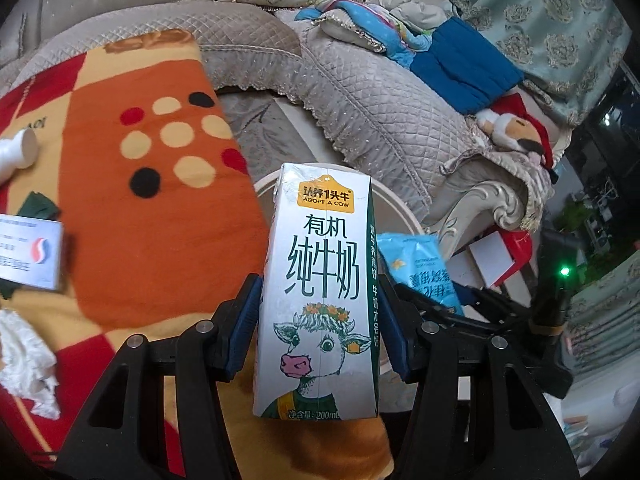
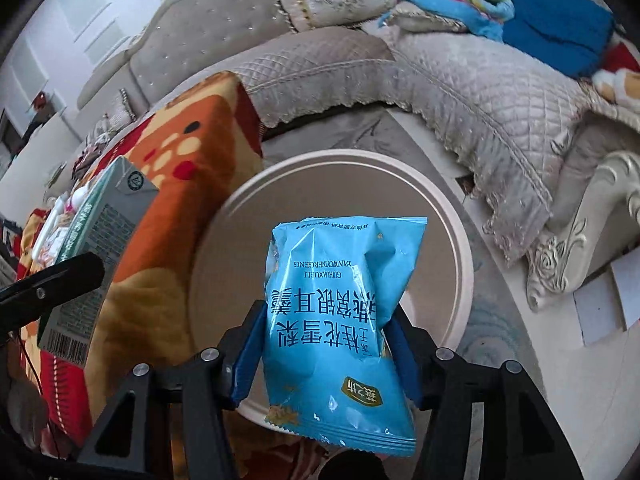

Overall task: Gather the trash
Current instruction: 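Carry both items over the white bin and open both tools to drop them, then move both tools back over the blanket toward the crumpled tissue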

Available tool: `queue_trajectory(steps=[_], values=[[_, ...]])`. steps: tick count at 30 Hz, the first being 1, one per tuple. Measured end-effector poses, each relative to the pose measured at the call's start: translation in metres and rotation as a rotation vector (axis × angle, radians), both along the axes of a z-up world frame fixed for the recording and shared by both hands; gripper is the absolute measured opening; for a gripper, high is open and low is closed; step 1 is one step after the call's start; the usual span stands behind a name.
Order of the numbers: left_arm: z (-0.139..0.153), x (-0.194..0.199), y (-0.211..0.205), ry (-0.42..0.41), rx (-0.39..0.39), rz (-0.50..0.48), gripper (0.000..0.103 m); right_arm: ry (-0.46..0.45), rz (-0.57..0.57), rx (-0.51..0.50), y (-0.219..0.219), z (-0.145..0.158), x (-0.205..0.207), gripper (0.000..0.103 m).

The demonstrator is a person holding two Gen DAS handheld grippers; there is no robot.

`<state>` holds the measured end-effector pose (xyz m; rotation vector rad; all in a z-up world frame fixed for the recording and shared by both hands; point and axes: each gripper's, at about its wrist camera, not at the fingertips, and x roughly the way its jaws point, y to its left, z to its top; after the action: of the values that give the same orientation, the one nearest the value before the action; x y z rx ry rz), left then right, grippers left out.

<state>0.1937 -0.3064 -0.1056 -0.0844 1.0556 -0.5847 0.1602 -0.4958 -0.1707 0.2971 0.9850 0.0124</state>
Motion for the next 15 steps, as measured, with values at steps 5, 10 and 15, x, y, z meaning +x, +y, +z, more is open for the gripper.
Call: queue_trajectory(steps=[5,10,15], values=[[-0.004,0.003,-0.003,0.010,-0.035,0.001,0.069,0.011,-0.035,0.053,-0.011,-0.011,0.004,0.071],[-0.003,0.002,0.000,0.015,-0.040,0.001,0.069,0.017,-0.047,0.059,-0.015,-0.013,0.000,0.072],[0.000,-0.004,0.004,-0.003,-0.008,0.002,0.069,0.025,-0.064,0.056,-0.018,-0.012,-0.006,0.072]])
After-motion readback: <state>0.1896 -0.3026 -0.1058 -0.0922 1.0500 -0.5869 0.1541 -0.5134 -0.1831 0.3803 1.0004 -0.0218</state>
